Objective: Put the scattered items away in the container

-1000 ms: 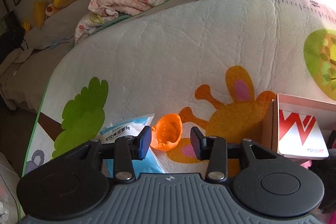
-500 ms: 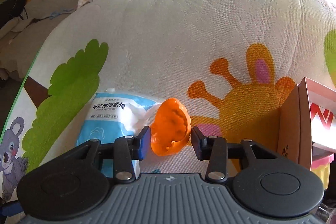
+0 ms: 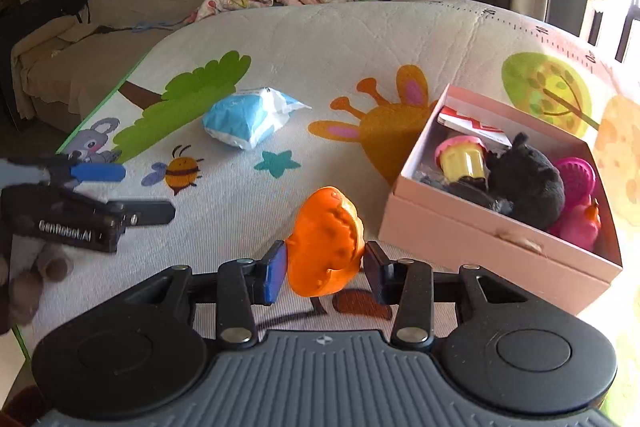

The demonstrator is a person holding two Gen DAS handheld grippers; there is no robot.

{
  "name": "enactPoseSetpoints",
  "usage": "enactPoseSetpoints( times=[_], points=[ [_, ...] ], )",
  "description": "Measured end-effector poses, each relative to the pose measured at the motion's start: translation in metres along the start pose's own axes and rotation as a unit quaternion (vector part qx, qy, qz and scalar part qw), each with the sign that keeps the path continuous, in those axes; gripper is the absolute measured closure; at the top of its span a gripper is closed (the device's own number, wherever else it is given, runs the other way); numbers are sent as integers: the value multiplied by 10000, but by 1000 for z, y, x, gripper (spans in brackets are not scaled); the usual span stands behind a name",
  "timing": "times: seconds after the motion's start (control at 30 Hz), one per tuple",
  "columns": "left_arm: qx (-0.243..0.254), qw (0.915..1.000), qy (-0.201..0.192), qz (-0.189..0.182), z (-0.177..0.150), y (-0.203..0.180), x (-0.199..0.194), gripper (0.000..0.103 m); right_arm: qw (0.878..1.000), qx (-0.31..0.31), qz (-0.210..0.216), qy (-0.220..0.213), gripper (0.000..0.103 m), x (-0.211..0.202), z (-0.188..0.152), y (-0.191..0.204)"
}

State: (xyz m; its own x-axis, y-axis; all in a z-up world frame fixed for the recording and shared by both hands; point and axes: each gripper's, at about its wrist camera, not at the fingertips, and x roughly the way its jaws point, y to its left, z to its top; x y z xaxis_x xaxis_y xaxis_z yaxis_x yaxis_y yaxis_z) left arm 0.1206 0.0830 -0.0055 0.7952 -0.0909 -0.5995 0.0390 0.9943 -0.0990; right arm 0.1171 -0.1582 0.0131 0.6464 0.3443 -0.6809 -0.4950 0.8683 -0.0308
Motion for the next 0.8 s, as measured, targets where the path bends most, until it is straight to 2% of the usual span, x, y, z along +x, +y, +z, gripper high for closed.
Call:
enactPoseSetpoints(
  times=[0.17,0.3,0.37,0.43,0.5,0.57,0.63,0.67,0.8],
  points=[
    [124,9992,-174,346,35,-10,23,0,9983,561,-94,100,61,-25,-48,-14],
    [210,9982,-121,547,57,-16,55,0,9971,738,-168,-13,59,-33,-66,-14],
    [328,9970,-86,700,65,-21,74,0,9960,865,-153,-136,32,-38,-70,-15],
    [407,9953,-29,878,68,-25,89,0,9943,989,-159,-376,25,-43,-70,-15],
    [452,9942,30,976,69,-28,100,0,9928,1041,-216,-554,23,-47,-69,-13],
    [493,9927,47,1095,69,-31,107,1,9914,1081,-245,-697,17,-50,-69,-11],
    [554,9913,54,1194,69,-33,110,13,9914,1043,-242,-754,17,-52,-71,-8],
    [577,9911,122,1191,68,-33,111,33,9919,995,-248,-749,16,-52,-73,-7],
    [737,9899,158,1199,63,-33,106,38,9923,983,-298,-686,13,-51,-79,-6]
  ],
)
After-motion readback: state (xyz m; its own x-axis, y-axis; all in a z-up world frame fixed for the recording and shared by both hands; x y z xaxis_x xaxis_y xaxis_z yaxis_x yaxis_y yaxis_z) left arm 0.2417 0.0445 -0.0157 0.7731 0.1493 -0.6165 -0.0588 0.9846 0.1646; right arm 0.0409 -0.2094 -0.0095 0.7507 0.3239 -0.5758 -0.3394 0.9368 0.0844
